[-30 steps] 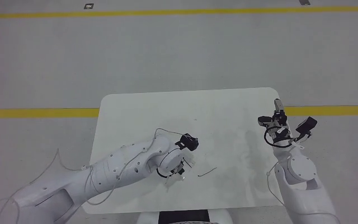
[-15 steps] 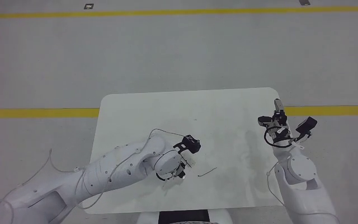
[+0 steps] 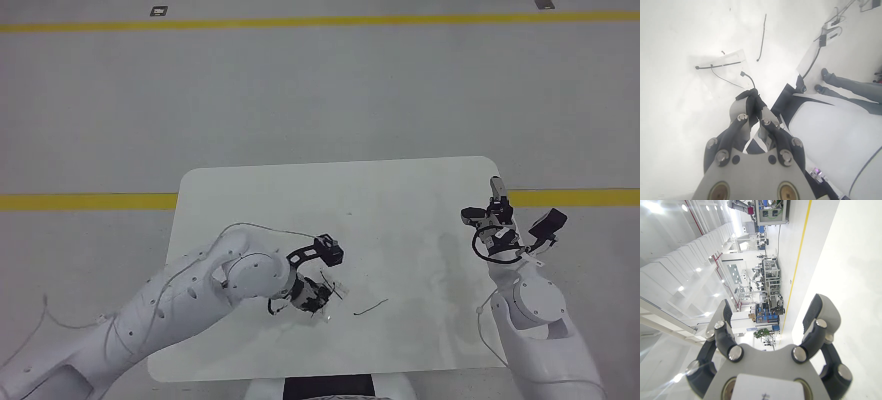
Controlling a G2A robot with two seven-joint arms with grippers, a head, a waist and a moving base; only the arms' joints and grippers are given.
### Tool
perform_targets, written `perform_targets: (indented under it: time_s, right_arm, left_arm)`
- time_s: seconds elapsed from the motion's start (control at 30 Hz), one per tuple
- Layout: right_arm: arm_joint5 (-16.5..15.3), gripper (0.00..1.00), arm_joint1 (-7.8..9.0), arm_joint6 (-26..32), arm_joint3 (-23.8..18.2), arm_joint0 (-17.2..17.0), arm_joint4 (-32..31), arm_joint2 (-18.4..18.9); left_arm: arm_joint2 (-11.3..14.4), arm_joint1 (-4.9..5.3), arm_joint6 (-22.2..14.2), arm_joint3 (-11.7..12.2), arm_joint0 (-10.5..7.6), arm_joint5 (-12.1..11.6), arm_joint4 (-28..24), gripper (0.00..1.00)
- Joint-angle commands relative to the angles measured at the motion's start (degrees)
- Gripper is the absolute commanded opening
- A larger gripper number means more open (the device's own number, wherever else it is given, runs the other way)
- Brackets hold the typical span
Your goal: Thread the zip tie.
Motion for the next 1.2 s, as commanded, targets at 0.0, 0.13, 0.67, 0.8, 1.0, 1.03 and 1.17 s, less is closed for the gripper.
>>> perform_targets:
  time_s: [0.0, 0.13, 0.67, 0.8, 1.0, 1.03, 1.17]
  right_arm:
    - [0.00, 1.00, 0.00, 0.00, 0.00, 0.00, 0.00, 0.00]
    - [0.00, 1.00, 0.00, 0.00, 0.00, 0.00, 0.00, 0.00]
    - [0.00, 1.00, 0.00, 0.00, 0.00, 0.00, 0.00, 0.00]
    - [0.00, 1.00, 0.00, 0.00, 0.00, 0.00, 0.00, 0.00]
    - [0.00, 1.00, 0.00, 0.00, 0.00, 0.00, 0.00, 0.00]
    - [0.00, 1.00, 0.00, 0.00, 0.00, 0.00, 0.00, 0.00]
    - [0.00, 1.00, 0.00, 0.00, 0.00, 0.00, 0.00, 0.00]
  left_arm:
    - [-3.30, 1.69, 1.32, 0.16, 2.88, -6.14, -2.19, 0.00]
    - [-7.98, 4.06, 2.29, 0.27, 6.98, -13.35, -5.58, 0.00]
    - [-9.52, 6.88, 6.03, -3.47, 10.30, -13.41, -12.75, 0.00]
    - [-9.45, 6.83, 7.47, -2.74, 10.71, -13.41, -13.61, 0.00]
    - [-11.37, 7.52, 4.68, -1.16, 10.85, -13.41, -24.64, 0.00]
    - [-11.89, 7.64, 4.05, -1.31, 11.09, -13.41, -26.40, 0.00]
    - [-15.05, 7.79, -0.75, -2.32, 12.57, -13.41, -33.44, 0.00]
